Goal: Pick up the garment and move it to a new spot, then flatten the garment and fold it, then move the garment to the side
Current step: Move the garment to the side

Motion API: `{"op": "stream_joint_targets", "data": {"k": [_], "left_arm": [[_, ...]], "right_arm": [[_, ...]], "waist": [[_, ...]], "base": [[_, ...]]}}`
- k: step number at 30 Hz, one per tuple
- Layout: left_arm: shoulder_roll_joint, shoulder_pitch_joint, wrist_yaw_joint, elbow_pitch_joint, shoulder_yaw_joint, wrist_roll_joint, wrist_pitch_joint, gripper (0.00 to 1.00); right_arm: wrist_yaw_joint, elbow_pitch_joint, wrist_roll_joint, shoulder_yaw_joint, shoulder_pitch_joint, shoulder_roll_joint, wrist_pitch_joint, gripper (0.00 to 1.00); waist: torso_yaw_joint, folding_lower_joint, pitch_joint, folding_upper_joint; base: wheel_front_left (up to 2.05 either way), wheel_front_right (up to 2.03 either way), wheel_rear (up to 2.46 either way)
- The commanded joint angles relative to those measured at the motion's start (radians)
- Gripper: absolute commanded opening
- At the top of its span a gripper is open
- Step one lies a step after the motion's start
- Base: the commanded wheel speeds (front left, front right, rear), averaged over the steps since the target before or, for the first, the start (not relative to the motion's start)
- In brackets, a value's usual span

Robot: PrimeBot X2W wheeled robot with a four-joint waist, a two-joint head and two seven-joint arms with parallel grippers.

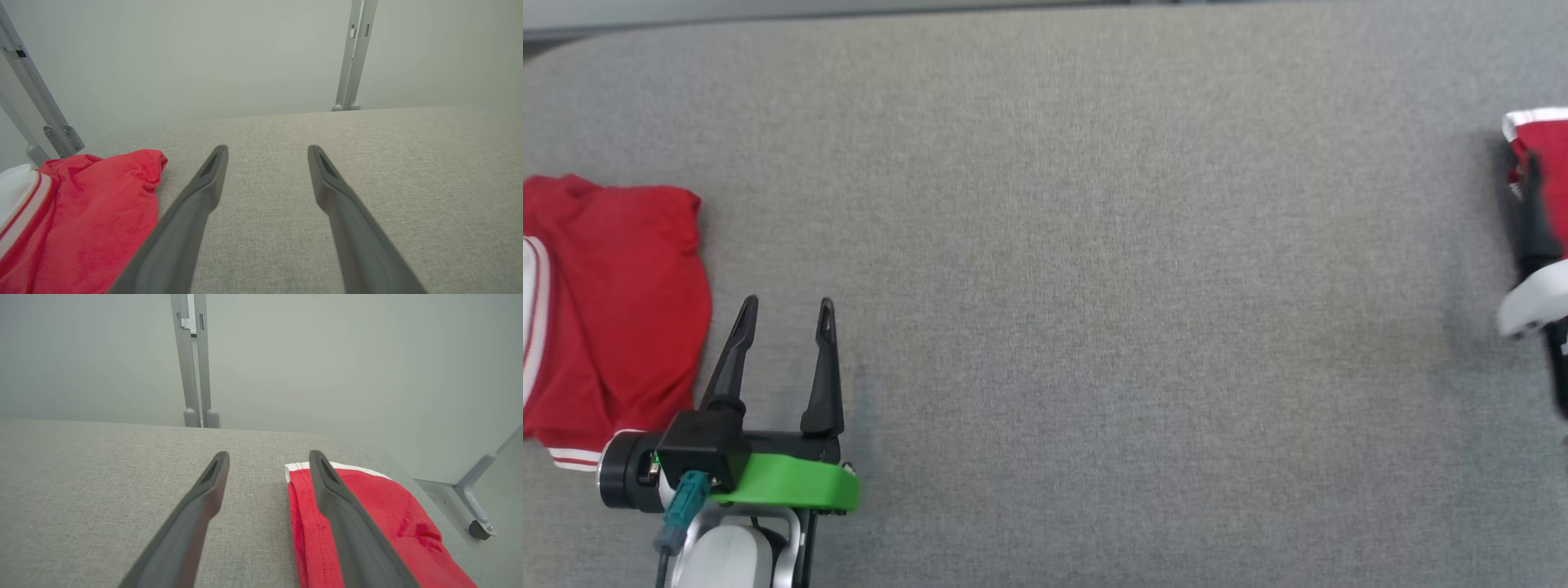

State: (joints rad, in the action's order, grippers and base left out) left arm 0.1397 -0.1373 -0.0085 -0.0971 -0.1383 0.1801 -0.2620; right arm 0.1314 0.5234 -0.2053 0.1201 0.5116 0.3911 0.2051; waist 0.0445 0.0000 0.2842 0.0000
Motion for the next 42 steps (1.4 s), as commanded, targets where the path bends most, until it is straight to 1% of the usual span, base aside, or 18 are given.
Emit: {"op": "stream_joint_targets", "data": {"k": [1, 3, 8, 13, 16, 20, 25, 30, 35, 42], "left_arm": [[0.004, 0.012, 0.003, -0.004, 0.007, 0.004, -0.003, 1.00], [0.011, 0.018, 0.003, -0.027, 0.016, 0.012, -0.002, 1.00], [0.021, 0.017, 0.015, -0.079, 0.039, 0.035, 0.002, 1.00], [0.019, 0.028, 0.018, -0.130, 0.057, 0.060, 0.006, 1.00], [0.013, 0.034, 0.000, -0.157, 0.057, 0.084, 0.006, 1.00], [0.012, 0.050, -0.031, -0.188, 0.035, 0.096, 0.003, 1.00], [0.006, 0.080, -0.065, -0.214, 0.021, 0.117, -0.001, 1.00], [0.017, 0.100, -0.086, -0.222, 0.013, 0.132, -0.004, 1.00], [0.026, 0.121, -0.089, -0.231, 0.016, 0.134, -0.003, 1.00], [0.020, 0.152, -0.071, -0.215, 0.033, 0.128, -0.003, 1.00]], "right_arm": [[-0.002, -0.021, -0.005, -0.002, -0.022, -0.014, 0.011, 1.00], [-0.001, -0.075, -0.005, -0.037, -0.068, -0.068, 0.015, 1.00], [-0.001, -0.184, -0.029, -0.069, -0.152, -0.160, 0.016, 1.00], [-0.001, -0.258, -0.027, -0.080, -0.222, -0.232, 0.025, 1.00], [-0.001, -0.275, -0.021, -0.074, -0.262, -0.267, 0.025, 1.00], [-0.001, -0.279, -0.004, -0.079, -0.314, -0.297, 0.023, 1.00], [-0.001, -0.268, 0.017, -0.037, -0.390, -0.329, 0.029, 1.00], [-0.001, -0.263, 0.023, -0.019, -0.441, -0.339, 0.026, 1.00], [-0.001, -0.247, 0.033, -0.024, -0.461, -0.340, 0.006, 1.00], [-0.001, -0.244, 0.063, -0.063, -0.445, -0.340, -0.034, 1.00]], "waist": [[0.010, 0.0000, -0.098, 0.0000], [0.014, 0.0000, -0.126, 0.0000], [0.023, 0.0000, -0.182, 0.0000], [0.025, 0.0000, -0.222, 0.0000], [0.025, 0.0000, -0.239, 0.0000], [0.022, 0.0000, -0.259, 0.0000], [0.012, 0.0000, -0.294, 0.0000], [-0.006, 0.0000, -0.307, 0.0000], [-0.019, 0.0000, -0.314, 0.0000], [-0.021, 0.0000, -0.311, 0.0000]], "base": [[0.00, 0.00, 0.00], [0.00, 0.00, 0.00], [0.00, 0.00, 0.00], [0.00, 0.00, 0.00], [0.00, 0.00, 0.00], [0.00, 0.00, 0.00], [0.00, 0.00, 0.00], [0.00, 0.00, 0.00], [0.00, 0.00, 0.00], [0.00, 0.00, 0.00]]}}
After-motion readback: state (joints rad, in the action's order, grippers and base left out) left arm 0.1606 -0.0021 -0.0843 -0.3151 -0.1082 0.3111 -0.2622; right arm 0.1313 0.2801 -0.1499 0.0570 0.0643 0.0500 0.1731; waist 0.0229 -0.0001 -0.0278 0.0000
